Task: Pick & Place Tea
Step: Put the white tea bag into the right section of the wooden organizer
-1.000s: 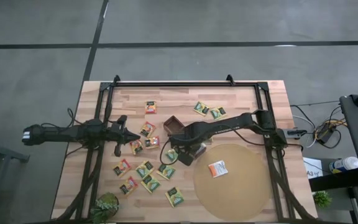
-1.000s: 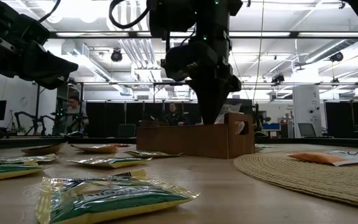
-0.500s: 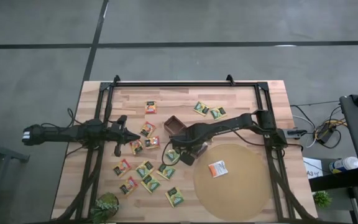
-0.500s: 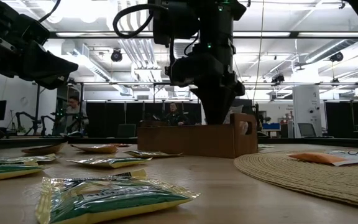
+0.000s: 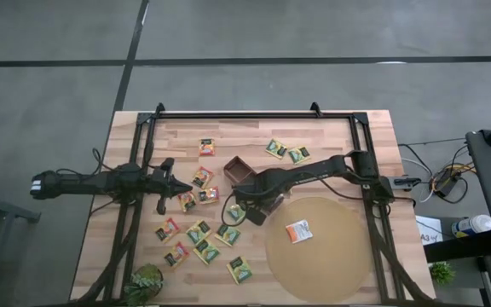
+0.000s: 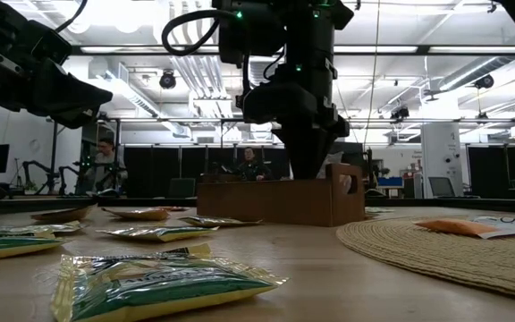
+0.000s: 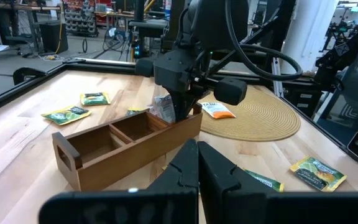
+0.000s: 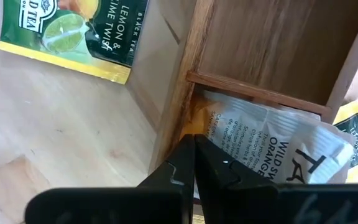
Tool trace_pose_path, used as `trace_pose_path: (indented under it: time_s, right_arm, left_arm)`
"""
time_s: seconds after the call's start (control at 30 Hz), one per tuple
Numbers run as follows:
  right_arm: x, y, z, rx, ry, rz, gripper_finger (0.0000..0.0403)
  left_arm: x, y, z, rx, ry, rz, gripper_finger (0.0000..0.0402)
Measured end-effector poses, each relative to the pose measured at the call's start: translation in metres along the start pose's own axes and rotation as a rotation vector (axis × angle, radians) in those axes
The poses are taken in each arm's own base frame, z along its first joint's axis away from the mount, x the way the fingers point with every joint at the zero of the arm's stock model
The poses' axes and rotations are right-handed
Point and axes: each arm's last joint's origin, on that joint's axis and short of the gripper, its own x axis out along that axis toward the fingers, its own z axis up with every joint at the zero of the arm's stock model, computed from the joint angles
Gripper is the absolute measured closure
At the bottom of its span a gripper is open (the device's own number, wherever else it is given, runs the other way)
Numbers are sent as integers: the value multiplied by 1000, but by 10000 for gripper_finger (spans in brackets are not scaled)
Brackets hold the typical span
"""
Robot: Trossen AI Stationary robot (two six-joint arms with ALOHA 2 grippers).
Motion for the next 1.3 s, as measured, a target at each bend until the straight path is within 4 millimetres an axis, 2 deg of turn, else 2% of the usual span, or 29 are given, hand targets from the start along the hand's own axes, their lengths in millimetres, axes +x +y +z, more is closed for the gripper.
trace_pose_path:
  time_s: [0.4,0.7,1.07,1.3]
  right_arm:
    - [4,0,0,24,0,21,394]
    - [15,-5,-5,29,11,9,394]
    - [14,-7,-4,26,-2,-1,394]
    - [10,-14,-8,42,15,-118,394]
  left_arm:
    - [0,0,0,0,0,0,402]
    - [0,0,0,0,0,0,402]
    - [0,0,0,0,0,0,402]
    - [0,0,0,0,0,0,402]
